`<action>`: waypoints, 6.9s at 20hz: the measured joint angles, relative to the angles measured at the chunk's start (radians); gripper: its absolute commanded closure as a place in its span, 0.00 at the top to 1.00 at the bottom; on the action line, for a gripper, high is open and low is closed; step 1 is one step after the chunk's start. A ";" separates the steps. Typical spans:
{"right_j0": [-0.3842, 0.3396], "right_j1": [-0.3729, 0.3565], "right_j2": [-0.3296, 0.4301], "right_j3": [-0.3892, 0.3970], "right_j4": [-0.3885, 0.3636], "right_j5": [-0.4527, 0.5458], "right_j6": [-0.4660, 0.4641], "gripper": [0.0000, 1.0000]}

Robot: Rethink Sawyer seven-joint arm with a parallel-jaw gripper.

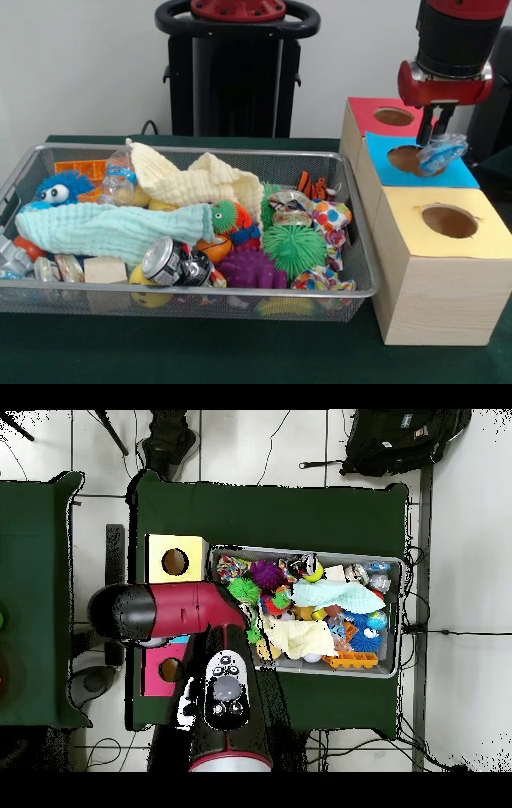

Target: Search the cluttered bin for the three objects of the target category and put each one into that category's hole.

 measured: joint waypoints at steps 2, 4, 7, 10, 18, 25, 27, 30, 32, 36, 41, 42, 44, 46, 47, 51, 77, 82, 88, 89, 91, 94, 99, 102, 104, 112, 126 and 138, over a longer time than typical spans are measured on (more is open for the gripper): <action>0.011 0.004 -0.002 0.012 0.001 -0.011 0.000 0.00; 0.014 0.004 -0.007 0.018 0.002 -0.018 0.000 0.00; 0.015 0.002 -0.015 0.025 0.004 -0.034 0.000 0.00; 0.015 0.000 -0.018 0.036 0.008 -0.056 0.000 0.00; 0.008 -0.012 -0.018 0.073 0.010 -0.113 0.000 0.00; -0.023 -0.007 -0.017 0.115 0.009 -0.145 0.000 0.00; -0.033 -0.002 -0.017 0.128 0.010 -0.148 0.000 0.00; -0.047 -0.004 -0.003 0.133 0.012 -0.161 0.000 1.00; -0.048 -0.004 0.001 0.133 0.013 -0.163 0.000 1.00; -0.048 -0.005 0.026 0.133 0.017 -0.166 0.000 1.00; -0.048 -0.005 0.027 0.133 0.017 -0.167 0.000 1.00; -0.048 -0.005 0.027 0.133 0.017 -0.167 0.000 1.00; -0.048 -0.005 0.027 0.133 0.017 -0.167 0.000 1.00; -0.048 -0.005 0.026 0.133 0.017 -0.167 0.000 1.00; -0.048 -0.005 0.027 0.133 0.017 -0.167 0.000 1.00; -0.048 -0.005 0.025 0.133 0.016 -0.167 0.000 1.00; -0.147 -0.021 0.009 0.022 -0.057 -0.034 0.000 1.00; -0.188 -0.021 0.009 0.020 -0.076 -0.034 0.000 1.00; -0.254 -0.025 0.009 0.020 -0.115 -0.034 0.000 1.00; -0.268 -0.026 0.009 0.020 -0.123 -0.034 0.000 1.00; -0.285 -0.026 0.009 0.020 -0.134 -0.034 0.000 1.00; -0.303 -0.026 0.009 0.021 -0.144 -0.034 0.000 1.00; -0.346 -0.028 0.017 0.025 -0.163 -0.034 0.000 1.00; -0.376 -0.028 0.035 0.029 -0.184 -0.034 0.000 1.00; -0.384 -0.028 0.041 0.031 -0.190 -0.034 0.000 1.00; -0.412 -0.031 0.072 0.041 -0.228 -0.034 0.000 1.00; -0.510 -0.066 0.121 0.051 -0.282 -0.034 0.000 1.00; -0.580 -0.075 0.143 0.050 -0.335 -0.033 0.000 1.00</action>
